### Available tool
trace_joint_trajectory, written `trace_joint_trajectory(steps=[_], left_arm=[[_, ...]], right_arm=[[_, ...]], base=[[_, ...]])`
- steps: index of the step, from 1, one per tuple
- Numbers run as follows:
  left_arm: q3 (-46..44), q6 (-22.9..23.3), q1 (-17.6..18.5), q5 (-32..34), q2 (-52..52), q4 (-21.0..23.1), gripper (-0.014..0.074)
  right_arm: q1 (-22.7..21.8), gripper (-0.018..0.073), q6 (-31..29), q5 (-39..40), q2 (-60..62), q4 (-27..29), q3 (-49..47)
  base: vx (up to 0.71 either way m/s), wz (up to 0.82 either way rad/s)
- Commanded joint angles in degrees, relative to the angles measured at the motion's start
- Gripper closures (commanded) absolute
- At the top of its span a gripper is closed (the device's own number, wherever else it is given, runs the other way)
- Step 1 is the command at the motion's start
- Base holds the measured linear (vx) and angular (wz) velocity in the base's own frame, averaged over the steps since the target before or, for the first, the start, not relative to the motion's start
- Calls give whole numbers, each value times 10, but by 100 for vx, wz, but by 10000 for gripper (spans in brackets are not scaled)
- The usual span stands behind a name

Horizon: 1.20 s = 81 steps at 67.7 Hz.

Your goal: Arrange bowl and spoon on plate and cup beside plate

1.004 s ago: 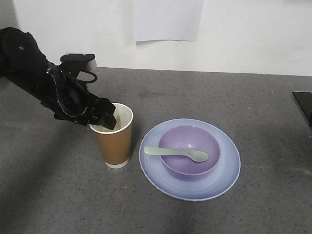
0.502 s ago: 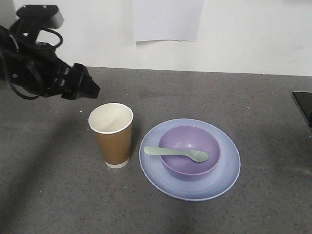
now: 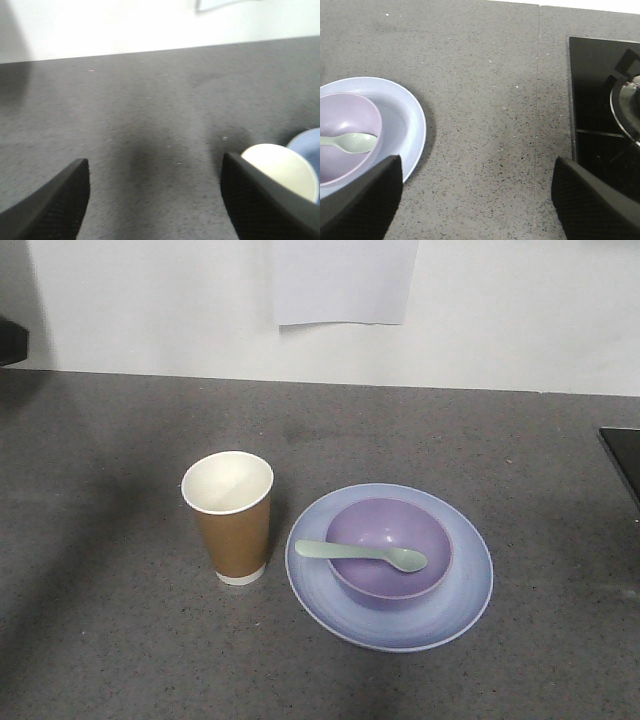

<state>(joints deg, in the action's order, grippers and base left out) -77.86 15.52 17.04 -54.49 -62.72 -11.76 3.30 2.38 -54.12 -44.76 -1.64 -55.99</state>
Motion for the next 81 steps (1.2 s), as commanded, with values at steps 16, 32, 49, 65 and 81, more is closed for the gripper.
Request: trace_joint_trajectory(steps=[16, 32, 49, 65, 81], left_arm=[[220, 164, 2, 136, 187, -138, 81], [367, 181, 2, 176, 343, -149, 169], [418, 180, 2, 176, 431, -150, 502], [418, 180, 2, 178, 436, -159, 604], [418, 180, 2, 174, 436, -159, 603]], right_arm=[[-2, -23, 11, 100, 98, -26, 94], [-2, 50, 13, 140, 175, -27, 160], [-2, 393, 13, 144, 198, -38, 173], [-2, 570, 13, 143, 198, -39, 173], [-2, 570, 13, 141, 198, -39, 173]], base=[[0, 0], [0, 0], [0, 0], [0, 0], [0, 0]])
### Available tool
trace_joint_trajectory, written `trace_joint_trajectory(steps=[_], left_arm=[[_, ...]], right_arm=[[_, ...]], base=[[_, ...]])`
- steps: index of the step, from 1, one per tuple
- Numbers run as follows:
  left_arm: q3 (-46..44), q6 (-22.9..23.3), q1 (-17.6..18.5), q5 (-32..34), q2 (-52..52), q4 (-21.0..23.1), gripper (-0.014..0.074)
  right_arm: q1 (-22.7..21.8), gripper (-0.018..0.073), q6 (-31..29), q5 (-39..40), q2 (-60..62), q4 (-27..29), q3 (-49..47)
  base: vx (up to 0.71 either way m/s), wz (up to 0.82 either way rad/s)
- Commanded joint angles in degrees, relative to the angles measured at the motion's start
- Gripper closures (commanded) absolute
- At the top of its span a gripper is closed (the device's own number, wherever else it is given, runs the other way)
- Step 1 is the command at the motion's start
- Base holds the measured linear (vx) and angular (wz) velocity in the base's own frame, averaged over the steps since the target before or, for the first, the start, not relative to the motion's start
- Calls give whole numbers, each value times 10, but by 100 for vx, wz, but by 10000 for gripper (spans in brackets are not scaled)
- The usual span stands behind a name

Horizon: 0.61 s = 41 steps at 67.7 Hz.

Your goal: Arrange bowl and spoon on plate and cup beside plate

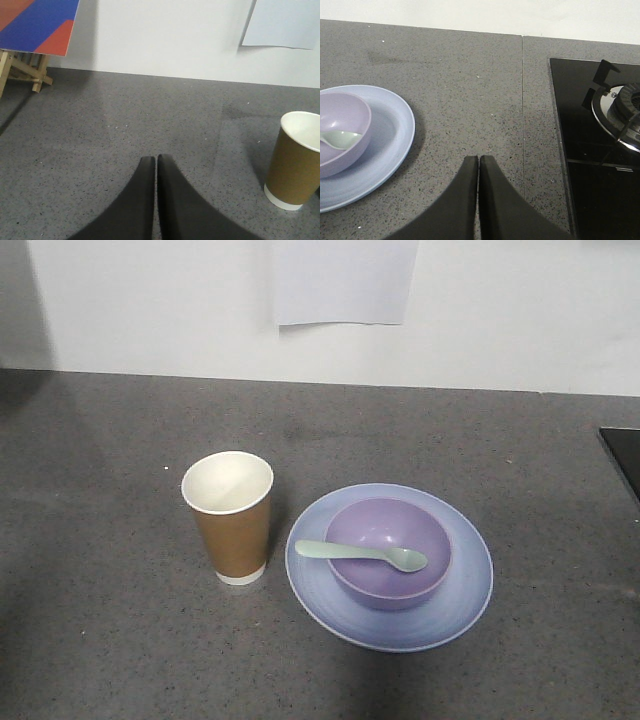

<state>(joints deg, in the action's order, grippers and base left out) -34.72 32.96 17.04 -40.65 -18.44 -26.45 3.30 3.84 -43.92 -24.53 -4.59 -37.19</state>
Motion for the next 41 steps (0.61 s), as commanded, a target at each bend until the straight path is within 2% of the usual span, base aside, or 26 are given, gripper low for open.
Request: trace_joint_trajectory(steps=[1, 41], left_arm=[[-13, 6, 2, 36, -7, -13, 603], [-13, 5, 2, 36, -7, -13, 603]], right_arm=[[-2, 570, -1, 39, -5, -10, -14], [-2, 570, -1, 39, -5, -10, -14]], base=[[0, 0], [0, 0]])
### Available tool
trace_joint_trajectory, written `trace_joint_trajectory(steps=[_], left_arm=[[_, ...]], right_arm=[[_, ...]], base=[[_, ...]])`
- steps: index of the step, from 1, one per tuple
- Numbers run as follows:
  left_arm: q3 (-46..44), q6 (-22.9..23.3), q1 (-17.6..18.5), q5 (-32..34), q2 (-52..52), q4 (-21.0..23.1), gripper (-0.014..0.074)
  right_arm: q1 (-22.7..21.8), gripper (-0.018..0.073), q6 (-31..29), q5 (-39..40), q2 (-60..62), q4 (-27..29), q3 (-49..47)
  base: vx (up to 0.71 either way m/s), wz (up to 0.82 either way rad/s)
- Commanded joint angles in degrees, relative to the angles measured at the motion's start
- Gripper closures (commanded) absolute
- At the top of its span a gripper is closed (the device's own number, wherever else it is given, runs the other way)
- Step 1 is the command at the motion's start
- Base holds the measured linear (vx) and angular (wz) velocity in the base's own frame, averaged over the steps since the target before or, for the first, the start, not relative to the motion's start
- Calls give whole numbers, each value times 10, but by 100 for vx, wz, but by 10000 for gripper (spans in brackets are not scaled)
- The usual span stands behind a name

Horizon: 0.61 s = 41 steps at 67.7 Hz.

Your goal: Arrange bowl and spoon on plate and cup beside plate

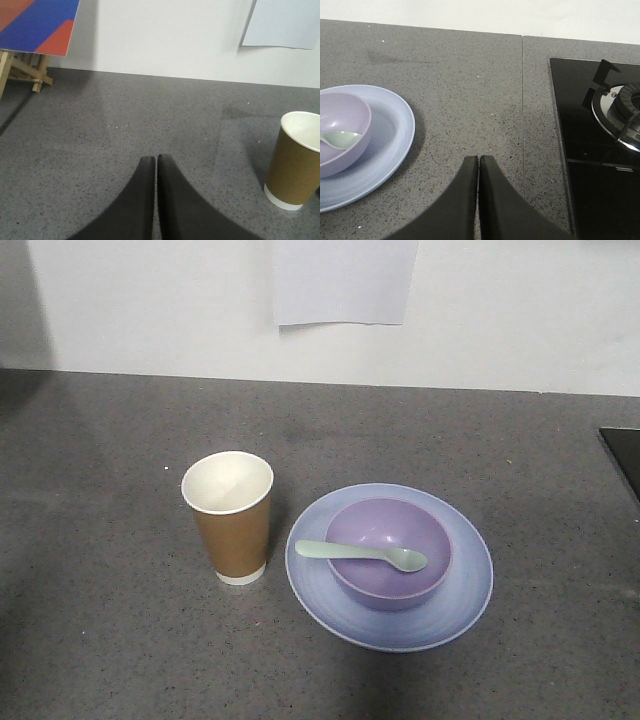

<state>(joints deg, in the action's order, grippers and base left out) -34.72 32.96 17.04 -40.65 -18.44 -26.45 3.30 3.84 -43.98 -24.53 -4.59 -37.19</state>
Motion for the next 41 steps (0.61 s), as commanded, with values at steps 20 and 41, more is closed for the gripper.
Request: trace_joint_trajectory(steps=[20, 41], left_arm=[[40, -49, 2, 121, 23, 57, 603], [224, -204, 0, 314, 118, 174, 603]], right_arm=[[-2, 570, -1, 39, -5, -10, -14], [-2, 570, -1, 39, -5, -10, -14]], base=[[0, 0], [0, 0]])
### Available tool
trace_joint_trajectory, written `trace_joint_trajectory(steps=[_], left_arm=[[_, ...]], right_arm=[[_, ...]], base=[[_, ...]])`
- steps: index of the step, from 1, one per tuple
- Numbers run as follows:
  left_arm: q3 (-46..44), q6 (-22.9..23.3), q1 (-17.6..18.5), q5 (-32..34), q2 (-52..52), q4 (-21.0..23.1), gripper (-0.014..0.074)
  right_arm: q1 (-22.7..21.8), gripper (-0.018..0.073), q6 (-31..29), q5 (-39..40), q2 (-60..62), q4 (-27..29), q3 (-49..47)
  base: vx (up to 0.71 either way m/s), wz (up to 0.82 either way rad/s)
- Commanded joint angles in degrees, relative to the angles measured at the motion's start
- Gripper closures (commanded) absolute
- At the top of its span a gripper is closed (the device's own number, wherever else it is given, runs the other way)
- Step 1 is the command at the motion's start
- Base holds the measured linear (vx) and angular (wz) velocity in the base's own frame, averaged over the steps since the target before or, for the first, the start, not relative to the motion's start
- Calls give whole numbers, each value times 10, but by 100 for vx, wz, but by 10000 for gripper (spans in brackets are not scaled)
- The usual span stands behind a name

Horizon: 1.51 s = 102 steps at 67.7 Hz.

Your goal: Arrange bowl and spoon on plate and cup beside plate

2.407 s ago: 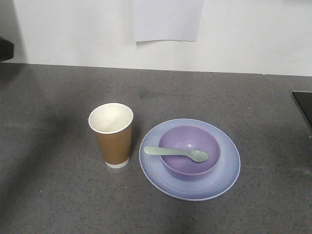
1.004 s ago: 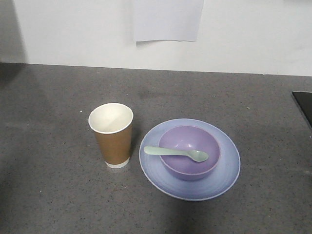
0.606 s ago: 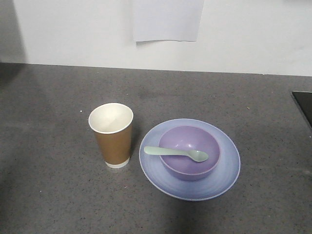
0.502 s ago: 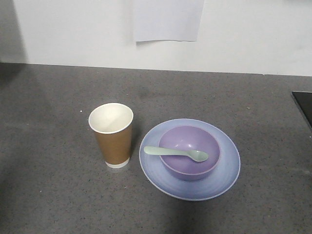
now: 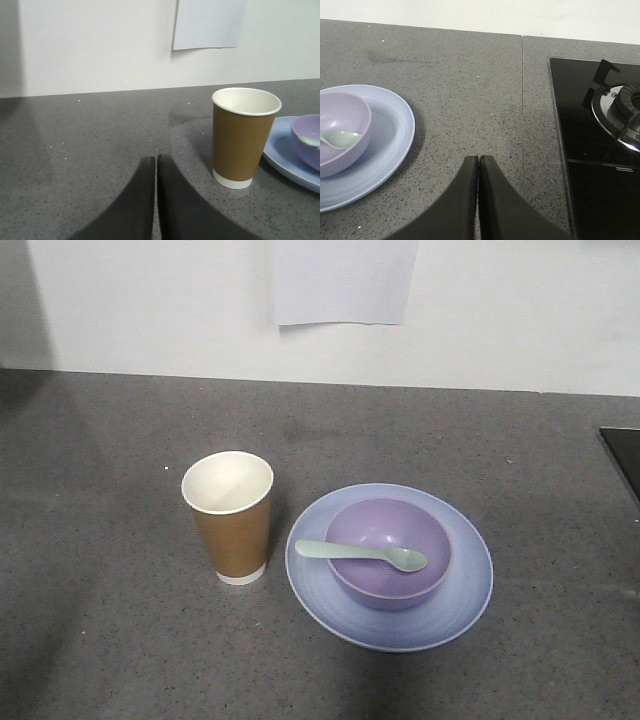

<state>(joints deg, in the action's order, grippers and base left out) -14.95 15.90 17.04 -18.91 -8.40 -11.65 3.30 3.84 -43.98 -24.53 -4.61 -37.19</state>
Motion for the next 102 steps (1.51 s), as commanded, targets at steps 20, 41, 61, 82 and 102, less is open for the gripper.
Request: trace_joint_trajectory(steps=[20, 41, 61, 82, 102], left_arm=[[149, -35, -67, 189, 94, 63, 603], [153, -58, -83, 183, 99, 70, 603], [153, -61, -83, 182, 99, 70, 603], [152, -61, -83, 180, 98, 70, 603], [152, -61, -83, 180, 98, 70, 603]], right_arm=[[-2, 570, -1, 39, -5, -9, -14], [-2, 570, -1, 39, -5, -9, -14], [-2, 570, -1, 39, -5, -9, -14], [-2, 570, -1, 39, -5, -9, -14], [-2, 570, -1, 39, -5, -9, -14]], base=[[0, 0], [0, 0], [0, 0], [0, 0], [0, 0]])
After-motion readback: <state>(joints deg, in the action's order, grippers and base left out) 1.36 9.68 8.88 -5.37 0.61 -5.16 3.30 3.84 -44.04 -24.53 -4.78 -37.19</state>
